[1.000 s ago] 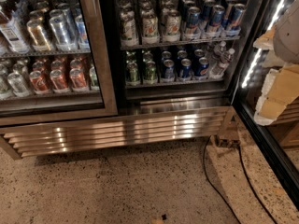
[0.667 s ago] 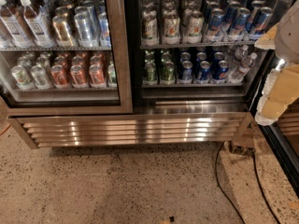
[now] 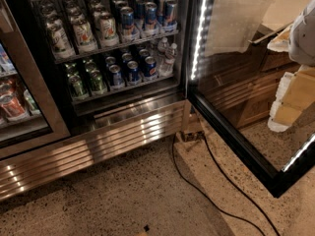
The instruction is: Close right fridge door
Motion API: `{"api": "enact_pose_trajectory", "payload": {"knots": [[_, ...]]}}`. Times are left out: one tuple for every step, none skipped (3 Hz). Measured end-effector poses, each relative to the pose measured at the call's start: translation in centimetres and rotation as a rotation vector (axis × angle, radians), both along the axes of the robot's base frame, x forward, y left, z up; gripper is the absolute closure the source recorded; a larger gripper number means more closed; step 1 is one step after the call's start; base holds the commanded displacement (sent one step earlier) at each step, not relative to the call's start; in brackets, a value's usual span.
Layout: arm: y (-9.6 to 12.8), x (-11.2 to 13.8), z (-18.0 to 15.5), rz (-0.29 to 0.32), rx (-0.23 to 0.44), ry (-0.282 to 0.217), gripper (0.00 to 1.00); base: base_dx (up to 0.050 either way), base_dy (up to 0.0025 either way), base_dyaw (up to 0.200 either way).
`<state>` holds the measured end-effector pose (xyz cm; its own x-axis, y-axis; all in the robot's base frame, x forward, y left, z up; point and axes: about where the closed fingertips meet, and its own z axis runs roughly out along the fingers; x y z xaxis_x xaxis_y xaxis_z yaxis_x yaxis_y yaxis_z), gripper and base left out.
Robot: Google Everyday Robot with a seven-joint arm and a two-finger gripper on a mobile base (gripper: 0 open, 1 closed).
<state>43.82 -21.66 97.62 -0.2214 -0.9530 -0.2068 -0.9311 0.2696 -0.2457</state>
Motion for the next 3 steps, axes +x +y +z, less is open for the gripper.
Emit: {"api": "enact_pose_trajectory", "payload": {"knots": [[0.00, 0.00, 0.00, 0.000, 0.000, 0.000, 0.00, 0.000, -0.00001, -0.200], [0.00, 0.00, 0.00, 0.000, 0.000, 0.000, 0.00, 0.000, 0.00001, -0.200], [0.00, 0.00, 0.00, 0.000, 0.000, 0.000, 0.00, 0.000, -0.00007, -0.199]]}}
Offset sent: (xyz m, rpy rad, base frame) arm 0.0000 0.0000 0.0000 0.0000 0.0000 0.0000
